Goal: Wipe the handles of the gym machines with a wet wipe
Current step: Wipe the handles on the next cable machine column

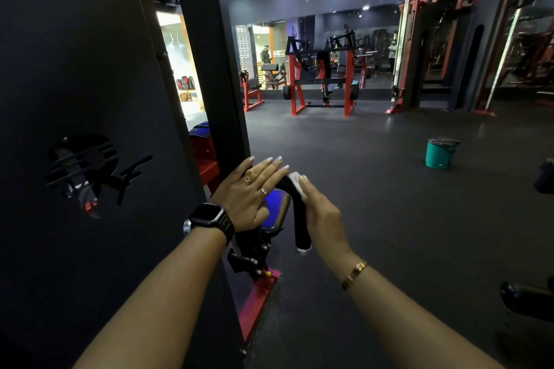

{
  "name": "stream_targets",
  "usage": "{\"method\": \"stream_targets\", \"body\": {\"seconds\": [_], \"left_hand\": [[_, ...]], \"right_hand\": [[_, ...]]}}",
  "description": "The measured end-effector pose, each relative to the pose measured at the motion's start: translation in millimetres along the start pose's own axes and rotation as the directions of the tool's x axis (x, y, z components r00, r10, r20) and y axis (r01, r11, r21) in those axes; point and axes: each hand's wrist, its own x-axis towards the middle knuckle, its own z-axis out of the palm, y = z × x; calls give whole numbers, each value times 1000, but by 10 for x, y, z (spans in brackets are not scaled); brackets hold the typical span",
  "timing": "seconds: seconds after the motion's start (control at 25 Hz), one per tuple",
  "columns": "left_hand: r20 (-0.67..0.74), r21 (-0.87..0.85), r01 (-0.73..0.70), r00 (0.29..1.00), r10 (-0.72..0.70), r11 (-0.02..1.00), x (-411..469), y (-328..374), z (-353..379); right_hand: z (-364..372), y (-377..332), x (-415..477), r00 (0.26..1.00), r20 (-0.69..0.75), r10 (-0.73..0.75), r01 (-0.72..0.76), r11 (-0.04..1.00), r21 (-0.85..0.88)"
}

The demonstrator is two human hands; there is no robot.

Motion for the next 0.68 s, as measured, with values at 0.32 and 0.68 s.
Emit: {"method": "stream_targets", "body": {"seconds": [0.32,0.68], "left_hand": [[-110,153,66,993,-49,986,-48,-34,60],[-114,196,34,993,-12,980,-97,-89,98]], "right_hand": [[-35,-23,118,741,95,-664,637,652,-411],[-1,51,94,675,242,-697,716,540,-443]]}}
